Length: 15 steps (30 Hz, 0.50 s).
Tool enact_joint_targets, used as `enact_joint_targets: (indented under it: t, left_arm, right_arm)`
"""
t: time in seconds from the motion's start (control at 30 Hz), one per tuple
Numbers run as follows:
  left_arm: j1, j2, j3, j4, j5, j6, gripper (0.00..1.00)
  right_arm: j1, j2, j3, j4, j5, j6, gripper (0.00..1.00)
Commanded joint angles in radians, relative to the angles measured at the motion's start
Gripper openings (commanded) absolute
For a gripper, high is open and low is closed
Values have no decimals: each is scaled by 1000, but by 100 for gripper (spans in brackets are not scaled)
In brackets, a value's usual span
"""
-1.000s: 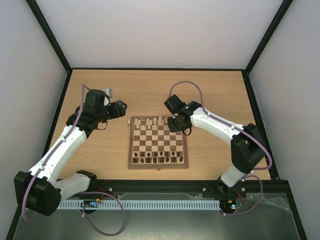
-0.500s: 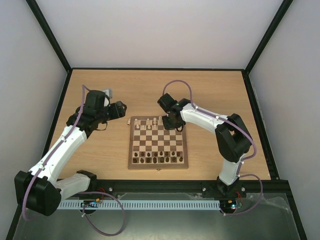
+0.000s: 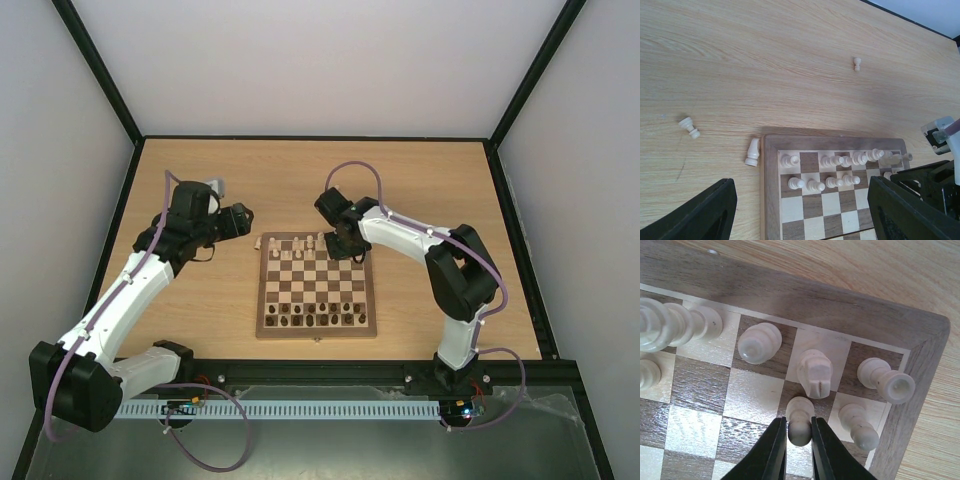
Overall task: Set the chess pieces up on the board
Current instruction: Place the chess piece on the chessboard.
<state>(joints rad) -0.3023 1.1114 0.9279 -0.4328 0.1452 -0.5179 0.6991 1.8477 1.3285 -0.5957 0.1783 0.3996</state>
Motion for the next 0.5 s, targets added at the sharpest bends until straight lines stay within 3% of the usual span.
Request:
enact_joint_targets:
  t: [0.0, 0.2, 0.47]
  left_arm:
    - [5, -10, -15, 6, -5, -5, 75]
    - [6, -8, -17, 4, -12, -8, 77]
    - [5, -15, -20, 0, -13, -17, 77]
  right_arm:
    - [-8, 11, 12, -32, 14, -10, 16]
    - [-9, 3, 13, -39, 7, -13, 22]
    - [-8, -12, 5, -42, -16, -19, 23]
